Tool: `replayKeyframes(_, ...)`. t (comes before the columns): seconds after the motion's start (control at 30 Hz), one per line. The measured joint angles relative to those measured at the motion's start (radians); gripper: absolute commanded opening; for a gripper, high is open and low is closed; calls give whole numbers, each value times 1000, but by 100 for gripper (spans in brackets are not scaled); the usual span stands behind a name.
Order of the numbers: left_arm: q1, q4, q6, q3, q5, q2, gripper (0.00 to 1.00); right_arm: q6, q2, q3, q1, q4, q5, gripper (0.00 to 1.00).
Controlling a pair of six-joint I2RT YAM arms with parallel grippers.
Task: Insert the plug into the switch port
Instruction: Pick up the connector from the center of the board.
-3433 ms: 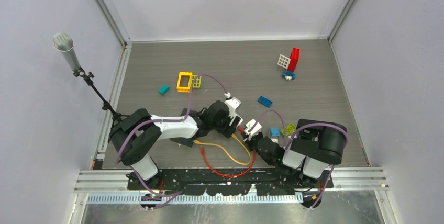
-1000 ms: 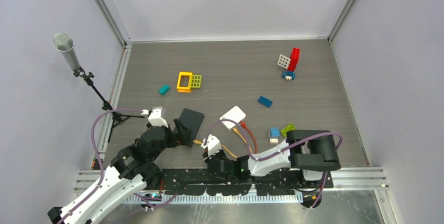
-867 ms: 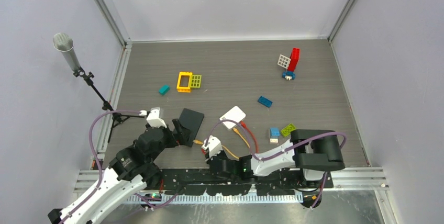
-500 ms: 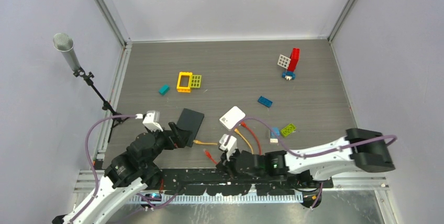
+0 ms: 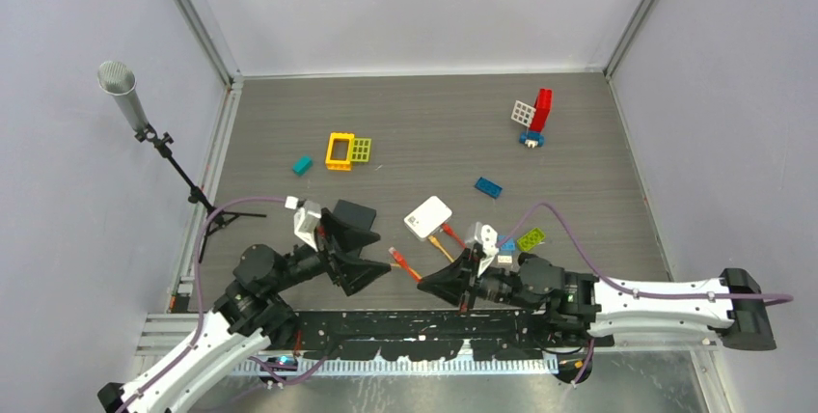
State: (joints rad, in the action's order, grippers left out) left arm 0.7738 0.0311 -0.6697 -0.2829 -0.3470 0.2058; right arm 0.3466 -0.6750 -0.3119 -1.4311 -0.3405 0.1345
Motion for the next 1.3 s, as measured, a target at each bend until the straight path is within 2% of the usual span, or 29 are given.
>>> replayKeyframes(0.13, 0, 245, 56, 76, -164, 41, 96, -5, 69, 0, 28, 0, -87, 1)
replayKeyframes(0.33, 0, 593, 145, 166, -283, 66, 91, -29, 99, -28, 28, 66, -235, 0)
replayKeyframes(0.53, 5, 787, 229, 175, -404, 140, 82, -39, 115, -48, 28, 91, -316, 0)
replayKeyframes(0.67, 34, 839, 285, 172, -477, 233, 81, -42, 114, -61, 28, 96, -346, 0)
replayKeyframes(0.87, 90, 855, 359, 129, -575, 369, 68, -45, 114, -76, 28, 113, -363, 0)
replayKeyframes(0.93, 104, 858, 372, 116, -593, 385, 67, -46, 114, -78, 28, 119, -365, 0)
replayKeyframes(1.03, 119, 863, 389, 109, -608, 386, 59, -46, 114, -78, 28, 132, -364, 0)
replayKeyframes(1.3, 133, 873, 406, 108, -623, 368, 46, -46, 114, -78, 28, 140, -344, 0)
